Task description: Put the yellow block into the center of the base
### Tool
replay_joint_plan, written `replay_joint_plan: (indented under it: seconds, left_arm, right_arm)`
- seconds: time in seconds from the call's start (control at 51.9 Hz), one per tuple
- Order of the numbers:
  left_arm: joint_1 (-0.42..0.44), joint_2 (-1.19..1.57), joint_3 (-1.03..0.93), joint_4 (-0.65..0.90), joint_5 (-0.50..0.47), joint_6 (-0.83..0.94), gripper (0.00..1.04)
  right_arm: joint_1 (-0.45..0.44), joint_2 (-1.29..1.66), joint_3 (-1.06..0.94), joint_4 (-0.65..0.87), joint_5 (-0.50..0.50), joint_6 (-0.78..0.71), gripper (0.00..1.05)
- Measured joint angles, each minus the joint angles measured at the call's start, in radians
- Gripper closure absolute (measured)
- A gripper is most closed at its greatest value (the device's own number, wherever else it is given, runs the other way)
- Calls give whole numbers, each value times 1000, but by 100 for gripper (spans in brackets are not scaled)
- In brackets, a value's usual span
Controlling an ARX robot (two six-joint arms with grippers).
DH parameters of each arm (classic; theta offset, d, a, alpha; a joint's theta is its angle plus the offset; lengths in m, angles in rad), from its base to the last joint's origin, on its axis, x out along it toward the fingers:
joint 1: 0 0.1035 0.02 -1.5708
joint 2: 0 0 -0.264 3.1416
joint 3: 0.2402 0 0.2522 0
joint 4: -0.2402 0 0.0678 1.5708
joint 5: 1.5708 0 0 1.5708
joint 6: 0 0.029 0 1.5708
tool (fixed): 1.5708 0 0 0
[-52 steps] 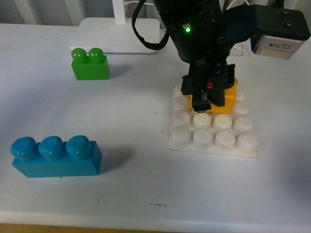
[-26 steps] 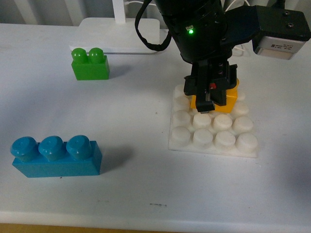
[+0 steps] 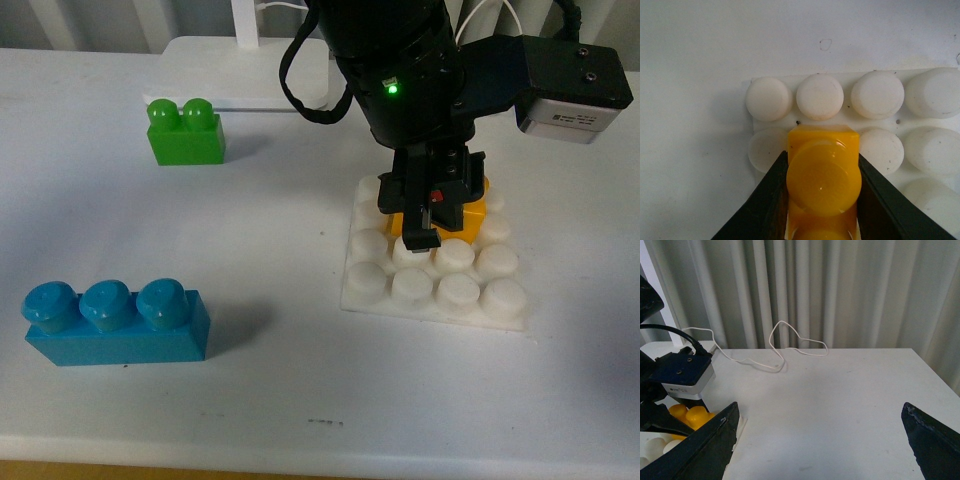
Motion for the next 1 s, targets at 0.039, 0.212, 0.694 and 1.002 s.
replay_joint_plan:
  seconds: [0.039, 0.212, 0.694, 1.002]
  left_arm:
    - [1, 0, -2, 4, 3, -5, 73]
    - [3, 2, -17, 19, 2, -11, 73]
    - [16, 42, 17, -8, 56, -19, 73]
    - [16, 40, 15, -2, 47, -21, 67]
  right_arm:
    - [0, 0, 0, 0, 0, 0, 9]
    - [0, 0, 0, 0, 0, 0, 9]
    - [0, 0, 0, 0, 0, 0, 9]
    - [0, 0, 0, 0, 0, 0, 9]
